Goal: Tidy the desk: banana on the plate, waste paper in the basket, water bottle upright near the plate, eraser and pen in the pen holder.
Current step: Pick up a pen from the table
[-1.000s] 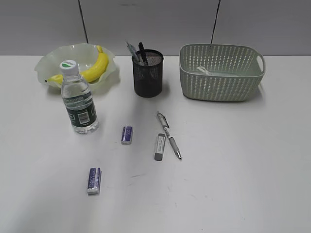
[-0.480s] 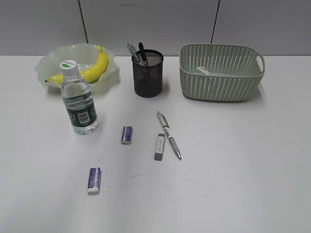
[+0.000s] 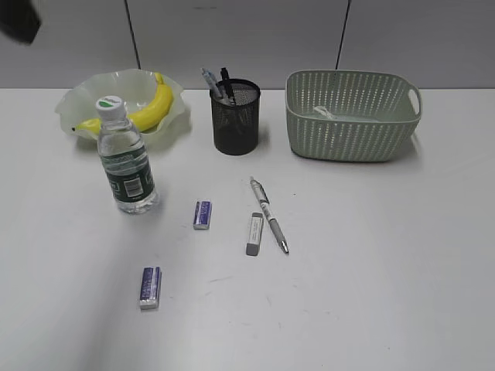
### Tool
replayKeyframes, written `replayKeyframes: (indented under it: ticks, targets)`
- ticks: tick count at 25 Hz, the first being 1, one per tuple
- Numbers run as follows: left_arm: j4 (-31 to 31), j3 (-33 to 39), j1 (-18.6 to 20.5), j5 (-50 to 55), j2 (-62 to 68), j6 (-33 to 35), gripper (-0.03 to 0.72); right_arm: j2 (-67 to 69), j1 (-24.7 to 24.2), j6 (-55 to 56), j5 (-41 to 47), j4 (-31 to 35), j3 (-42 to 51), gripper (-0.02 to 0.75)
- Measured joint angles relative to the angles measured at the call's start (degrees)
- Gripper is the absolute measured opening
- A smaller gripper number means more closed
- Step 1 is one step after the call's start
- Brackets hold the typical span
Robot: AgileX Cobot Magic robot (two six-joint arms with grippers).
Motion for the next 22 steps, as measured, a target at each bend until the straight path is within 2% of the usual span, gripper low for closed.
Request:
replayKeyframes:
  ticks: [5,12,16,22]
  targets:
    - [-2.0,18.6,0.0,0.0,-13.9,0.0,0.342,0.0,0.0,0.0,0.0,0.0,0.0,0.368]
    - [-3.7,36.8,0.0,-2.3,-37.7,0.0,0.342,0.0,0.0,0.0,0.0,0.0,0.0,0.368]
    - [-4.1,44.7,0.0,-3.5,-51.5,0.0,0.327,0.0,0.0,0.0,0.0,0.0,0.0,0.368]
    - [-6.1,50.5,0.0,-3.6,-68.4,0.0,0.302,4.4,0.0,0.0,-0.8,-0.3,-0.4,0.368]
